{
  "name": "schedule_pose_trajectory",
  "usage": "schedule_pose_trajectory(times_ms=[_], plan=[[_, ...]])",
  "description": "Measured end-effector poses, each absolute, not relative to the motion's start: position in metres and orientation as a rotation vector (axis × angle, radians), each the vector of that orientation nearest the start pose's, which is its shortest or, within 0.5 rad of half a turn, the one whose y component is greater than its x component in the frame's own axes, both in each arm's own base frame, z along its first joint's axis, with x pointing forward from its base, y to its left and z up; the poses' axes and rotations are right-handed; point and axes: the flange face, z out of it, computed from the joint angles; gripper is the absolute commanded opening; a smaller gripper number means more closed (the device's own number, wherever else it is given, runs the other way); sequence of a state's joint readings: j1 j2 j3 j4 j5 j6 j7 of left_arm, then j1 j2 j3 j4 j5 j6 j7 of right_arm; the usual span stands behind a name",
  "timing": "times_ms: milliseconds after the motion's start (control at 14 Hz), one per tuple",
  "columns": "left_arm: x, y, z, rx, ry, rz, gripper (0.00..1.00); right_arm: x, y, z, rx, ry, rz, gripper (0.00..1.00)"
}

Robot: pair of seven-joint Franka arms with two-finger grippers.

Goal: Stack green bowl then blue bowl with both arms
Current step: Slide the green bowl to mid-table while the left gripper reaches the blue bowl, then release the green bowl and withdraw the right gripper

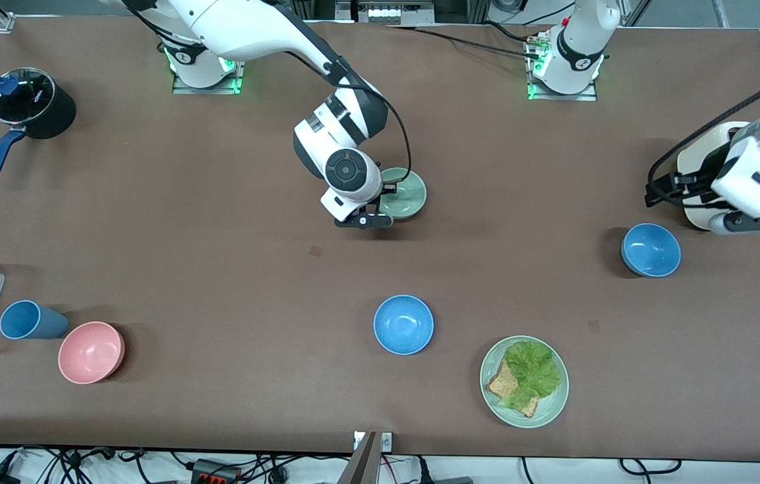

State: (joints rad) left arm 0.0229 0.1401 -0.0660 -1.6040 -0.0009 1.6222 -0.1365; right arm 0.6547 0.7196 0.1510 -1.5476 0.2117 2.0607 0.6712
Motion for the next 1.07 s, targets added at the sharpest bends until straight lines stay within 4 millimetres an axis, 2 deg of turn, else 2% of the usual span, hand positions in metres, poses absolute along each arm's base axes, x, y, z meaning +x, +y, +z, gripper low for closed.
schedule_pose_trajectory(times_ms=[71,142,214,356,498,641,712,854,1068], plan=[[0.595,-0.023,0.526,-3.13,-0.147,0.208,1.0,0.475,0.49,0.209,-3.031,0.022,0.525,0.0],[0.596,-0.023,0.52,-3.129,-0.147,0.223,1.0,0.475,0.49,0.203,-3.034,0.027,0.53,0.36],[0.598,-0.022,0.515,-3.127,-0.149,0.236,1.0,0.476,0.489,0.201,-3.033,0.032,0.532,0.99],[0.601,-0.017,0.505,-3.124,-0.162,0.262,1.0,0.478,0.489,0.203,-3.036,0.085,0.53,1.0],[0.606,-0.011,0.49,-3.12,-0.176,0.299,1.0,0.487,0.493,0.216,-3.026,0.175,0.493,1.0],[0.611,0.002,0.476,-3.12,-0.207,0.312,1.0,0.507,0.492,0.253,-3.01,0.217,0.441,1.0],[0.615,0.011,0.472,-3.125,-0.206,0.301,1.0,0.519,0.485,0.277,-3.018,0.235,0.424,1.0],[0.621,0.026,0.46,-3.145,-0.095,0.286,1.0,0.545,0.454,0.33,-3.049,0.285,0.377,1.0],[0.631,0.041,0.435,-3.161,0.059,0.28,1.0,0.587,0.391,0.402,-3.132,0.388,0.228,1.0]])
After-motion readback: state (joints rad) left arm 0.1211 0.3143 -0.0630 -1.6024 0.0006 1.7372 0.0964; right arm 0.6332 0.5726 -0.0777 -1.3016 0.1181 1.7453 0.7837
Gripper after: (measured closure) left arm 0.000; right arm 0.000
